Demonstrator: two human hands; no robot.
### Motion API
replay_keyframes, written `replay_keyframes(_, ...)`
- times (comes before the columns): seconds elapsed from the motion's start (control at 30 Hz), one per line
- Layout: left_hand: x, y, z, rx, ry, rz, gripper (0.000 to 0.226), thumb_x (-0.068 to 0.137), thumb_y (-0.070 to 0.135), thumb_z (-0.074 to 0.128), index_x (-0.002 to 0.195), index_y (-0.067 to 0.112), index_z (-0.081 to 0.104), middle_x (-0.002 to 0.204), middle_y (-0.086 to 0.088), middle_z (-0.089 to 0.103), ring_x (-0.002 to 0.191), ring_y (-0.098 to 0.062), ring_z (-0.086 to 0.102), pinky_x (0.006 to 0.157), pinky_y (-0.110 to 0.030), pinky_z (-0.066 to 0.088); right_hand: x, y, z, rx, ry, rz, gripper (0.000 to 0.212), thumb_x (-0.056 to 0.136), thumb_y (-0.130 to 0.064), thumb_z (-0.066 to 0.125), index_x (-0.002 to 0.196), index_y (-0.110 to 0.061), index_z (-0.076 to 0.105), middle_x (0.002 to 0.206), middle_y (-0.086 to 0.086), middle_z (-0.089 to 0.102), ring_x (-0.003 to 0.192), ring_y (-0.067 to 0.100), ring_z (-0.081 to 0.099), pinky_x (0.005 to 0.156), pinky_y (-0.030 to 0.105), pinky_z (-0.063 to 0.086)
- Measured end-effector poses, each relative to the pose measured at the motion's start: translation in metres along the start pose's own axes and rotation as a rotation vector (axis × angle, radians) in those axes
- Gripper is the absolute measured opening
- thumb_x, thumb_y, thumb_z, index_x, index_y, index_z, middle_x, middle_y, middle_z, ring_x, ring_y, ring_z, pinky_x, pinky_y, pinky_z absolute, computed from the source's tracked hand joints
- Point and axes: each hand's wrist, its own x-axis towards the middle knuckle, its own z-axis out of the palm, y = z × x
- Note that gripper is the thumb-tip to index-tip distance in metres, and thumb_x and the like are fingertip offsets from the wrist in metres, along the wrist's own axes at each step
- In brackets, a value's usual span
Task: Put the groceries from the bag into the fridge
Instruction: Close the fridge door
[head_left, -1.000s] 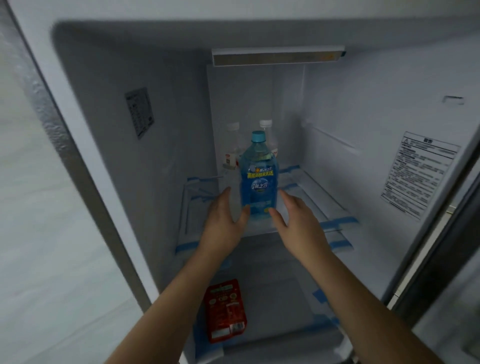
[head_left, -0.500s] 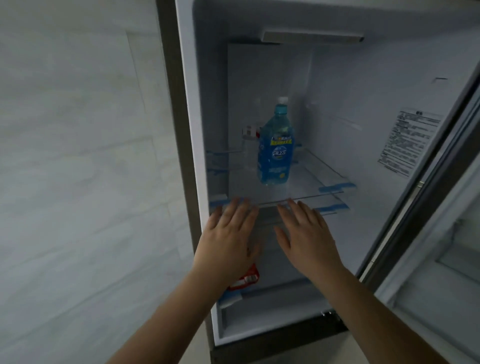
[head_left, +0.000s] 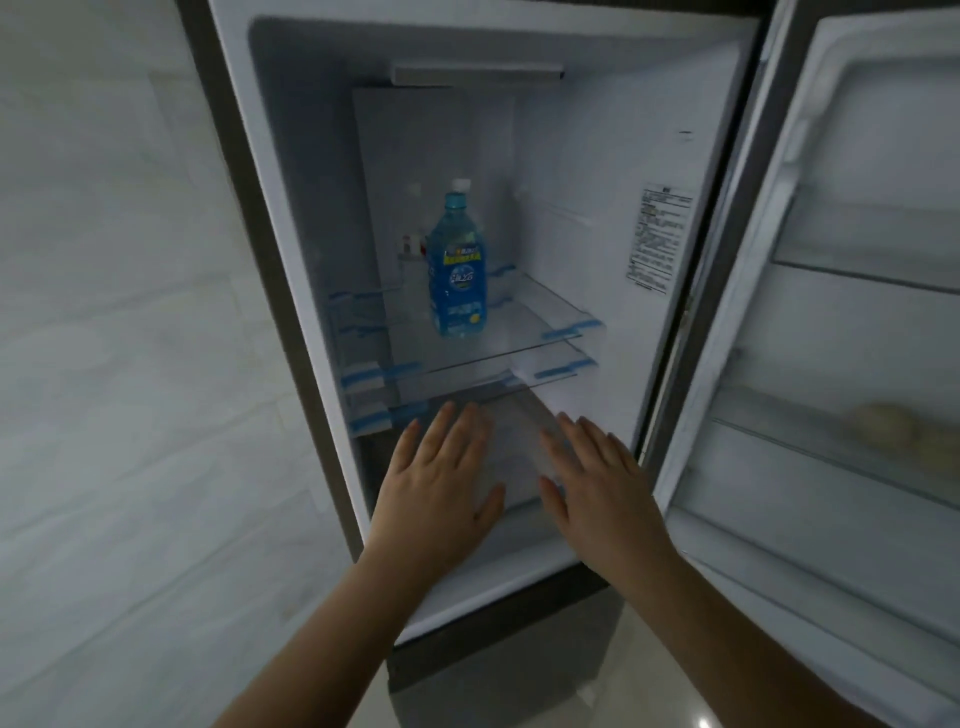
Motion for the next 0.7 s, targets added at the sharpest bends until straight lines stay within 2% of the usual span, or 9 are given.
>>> replay_keyframes(0.1, -0.004, 0.045, -0.004, -0.022, -0.024, 0.038, 0.069, 0.093, 0.059, 0.025, 0.148, 0.020, 0.038, 0.154, -0.005, 0.041, 0.146, -0.025, 0.030, 0.118, -0.052, 0.025, -0.038, 0.030, -0.008, 0.002, 0.010, 0.045, 0.053, 0.097, -0.046, 0.032, 0.144, -0.021, 0.041, 0.150, 0.007, 0.040, 0.138, 0.028, 0.036, 0.112, 0.043, 0.028)
replay_keyframes(0.17, -0.009, 0.082, -0.003, -0.045, -0.028, 0.080, 0.069, 0.093, 0.058, 0.026, 0.148, 0.019, 0.038, 0.153, -0.007, 0.043, 0.145, -0.026, 0.033, 0.117, -0.053, 0.027, -0.067, 0.053, -0.014, 0.005, 0.001, 0.087, 0.055, 0.096, -0.048, 0.036, 0.144, -0.021, 0.041, 0.149, 0.008, 0.042, 0.137, 0.029, 0.039, 0.111, 0.045, 0.032)
replay_keyframes(0.27, -0.020, 0.143, 0.001, -0.084, -0.069, 0.129, 0.071, 0.095, 0.063, 0.012, 0.152, 0.024, 0.031, 0.160, -0.003, 0.029, 0.149, -0.022, 0.021, 0.120, -0.047, 0.012, -0.115, 0.090, -0.023, 0.037, -0.044, 0.156, 0.064, 0.096, -0.054, 0.015, 0.142, -0.020, 0.044, 0.147, 0.009, 0.045, 0.135, 0.031, 0.042, 0.106, 0.050, 0.040)
replay_keyframes(0.33, -0.026, 0.181, 0.006, -0.128, -0.108, 0.159, 0.076, 0.094, 0.065, 0.003, 0.152, 0.024, 0.032, 0.160, -0.003, 0.027, 0.149, -0.022, 0.020, 0.120, -0.048, 0.012, -0.145, 0.115, -0.025, 0.024, -0.035, 0.218, 0.070, 0.096, -0.056, 0.006, 0.139, -0.021, 0.048, 0.144, 0.008, 0.049, 0.131, 0.030, 0.047, 0.106, 0.048, 0.041)
replay_keyframes(0.37, -0.028, 0.197, 0.009, -0.147, -0.137, 0.174, 0.076, 0.094, 0.064, 0.006, 0.151, 0.023, 0.034, 0.159, -0.004, 0.030, 0.149, -0.024, 0.022, 0.120, -0.050, 0.016, -0.159, 0.128, -0.025, 0.018, -0.037, 0.250, 0.070, 0.096, -0.057, 0.006, 0.138, -0.022, 0.050, 0.142, 0.007, 0.051, 0.130, 0.030, 0.049, 0.106, 0.047, 0.040)
replay_keyframes(0.47, -0.032, 0.240, 0.018, -0.137, -0.186, 0.229, 0.077, 0.091, 0.063, 0.009, 0.151, 0.021, 0.033, 0.159, -0.006, 0.030, 0.148, -0.028, 0.024, 0.118, -0.055, 0.024, -0.196, 0.161, -0.022, -0.015, -0.056, 0.313, 0.064, 0.095, -0.057, 0.018, 0.137, -0.023, 0.051, 0.143, 0.006, 0.050, 0.130, 0.030, 0.049, 0.108, 0.043, 0.032)
replay_keyframes(0.57, -0.032, 0.269, 0.034, -0.158, -0.211, 0.294, 0.081, 0.087, 0.064, -0.002, 0.155, 0.025, 0.019, 0.163, -0.002, 0.014, 0.152, -0.023, 0.007, 0.122, -0.051, 0.007, -0.223, 0.188, -0.021, -0.024, -0.047, 0.361, 0.063, 0.094, -0.056, 0.023, 0.137, -0.021, 0.052, 0.143, 0.007, 0.050, 0.130, 0.031, 0.049, 0.108, 0.045, 0.035)
replay_keyframes(0.7, -0.027, 0.302, 0.059, -0.199, -0.225, 0.369, 0.084, 0.088, 0.069, -0.008, 0.155, 0.026, 0.020, 0.163, -0.003, 0.018, 0.151, -0.024, 0.012, 0.119, -0.046, 0.001, -0.254, 0.220, -0.017, -0.036, 0.003, 0.439, 0.057, 0.095, -0.053, 0.036, 0.136, -0.018, 0.053, 0.141, 0.010, 0.052, 0.128, 0.033, 0.050, 0.105, 0.049, 0.039)
